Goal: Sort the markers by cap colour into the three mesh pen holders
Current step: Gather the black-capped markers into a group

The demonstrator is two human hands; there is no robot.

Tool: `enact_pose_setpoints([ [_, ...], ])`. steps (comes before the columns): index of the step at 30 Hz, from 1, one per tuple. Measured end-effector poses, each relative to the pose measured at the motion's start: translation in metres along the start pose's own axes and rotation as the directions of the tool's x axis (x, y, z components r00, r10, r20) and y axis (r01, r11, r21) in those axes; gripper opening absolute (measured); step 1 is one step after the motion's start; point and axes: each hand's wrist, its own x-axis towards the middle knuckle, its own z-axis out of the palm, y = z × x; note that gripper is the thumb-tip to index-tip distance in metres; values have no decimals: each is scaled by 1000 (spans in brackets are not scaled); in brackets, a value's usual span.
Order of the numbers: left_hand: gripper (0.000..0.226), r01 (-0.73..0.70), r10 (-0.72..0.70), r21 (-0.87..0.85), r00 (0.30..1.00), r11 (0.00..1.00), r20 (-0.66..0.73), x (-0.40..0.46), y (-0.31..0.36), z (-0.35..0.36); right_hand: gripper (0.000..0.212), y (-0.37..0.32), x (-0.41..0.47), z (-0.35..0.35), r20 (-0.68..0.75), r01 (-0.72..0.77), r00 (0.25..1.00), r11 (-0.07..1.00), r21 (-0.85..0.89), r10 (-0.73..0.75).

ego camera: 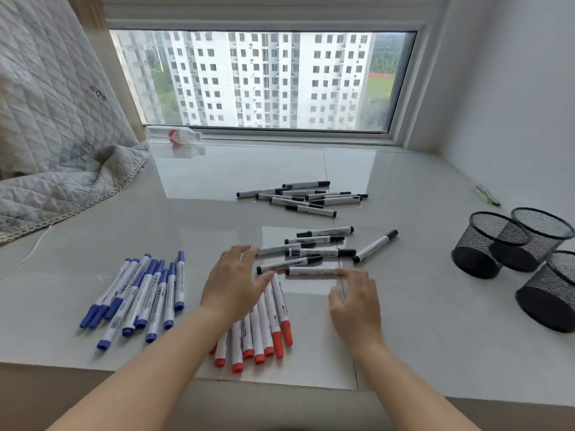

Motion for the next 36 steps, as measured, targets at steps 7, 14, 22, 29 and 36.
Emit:
enact_pose_setpoints([
  [7,89,-119,60,232,967,965,246,56,43,34,34,52,67,-19,-90,-201,977,972,-120,191],
  [14,94,-75,10,219,959,973,284,90,52,67,34,67,126,-15,-40,-287,956,904,-316,289],
  [22,78,-65,44,126,986,990,161,115,64,94,24,80,145,-22,-74,-265,964,922,-281,254],
  [29,68,3,-14,96,993,995,113,123,72,98,47,78,151,-38,7,-332,940,922,-202,340],
  [36,52,156,-137,-78,968,985,209,139,74,89,14,50,142,-28,144,-380,914,925,-28,380],
])
